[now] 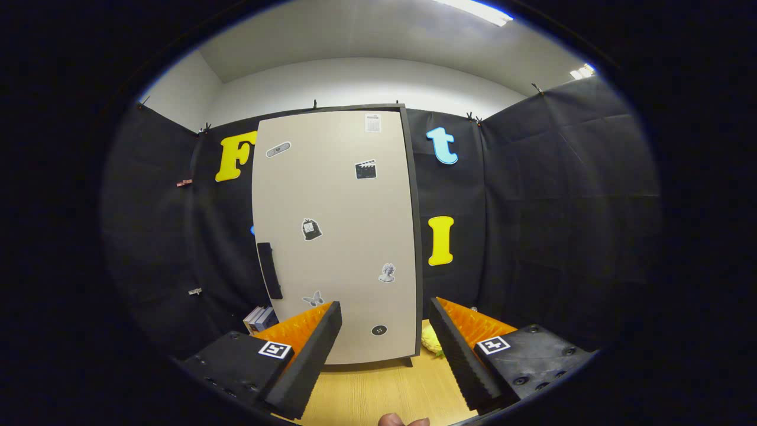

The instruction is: Open the shoe cabinet door, grab the shoes and put them into the shoe cabinet, then close the shoe cabinet door.

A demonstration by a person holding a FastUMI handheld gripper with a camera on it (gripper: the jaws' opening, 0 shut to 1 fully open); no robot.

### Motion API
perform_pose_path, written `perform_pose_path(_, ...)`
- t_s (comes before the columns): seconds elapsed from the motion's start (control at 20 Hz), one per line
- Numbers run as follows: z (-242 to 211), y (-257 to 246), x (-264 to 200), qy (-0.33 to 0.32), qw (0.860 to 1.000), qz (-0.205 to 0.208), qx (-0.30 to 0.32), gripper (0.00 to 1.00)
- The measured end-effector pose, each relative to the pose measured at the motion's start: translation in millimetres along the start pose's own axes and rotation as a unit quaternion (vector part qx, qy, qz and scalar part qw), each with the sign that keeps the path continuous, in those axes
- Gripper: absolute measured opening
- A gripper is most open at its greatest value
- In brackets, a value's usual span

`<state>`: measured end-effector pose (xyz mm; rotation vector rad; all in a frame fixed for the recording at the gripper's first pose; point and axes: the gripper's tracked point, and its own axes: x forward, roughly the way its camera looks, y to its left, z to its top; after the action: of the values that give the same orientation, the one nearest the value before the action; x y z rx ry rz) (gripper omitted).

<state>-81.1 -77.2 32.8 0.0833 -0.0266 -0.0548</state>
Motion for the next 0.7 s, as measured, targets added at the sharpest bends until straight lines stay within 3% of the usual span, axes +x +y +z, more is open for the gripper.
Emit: perform_pose_path(0.7, -0.6, -6.4, -1.6, 0.000, 1.000, -0.001, 0.001, 0.98)
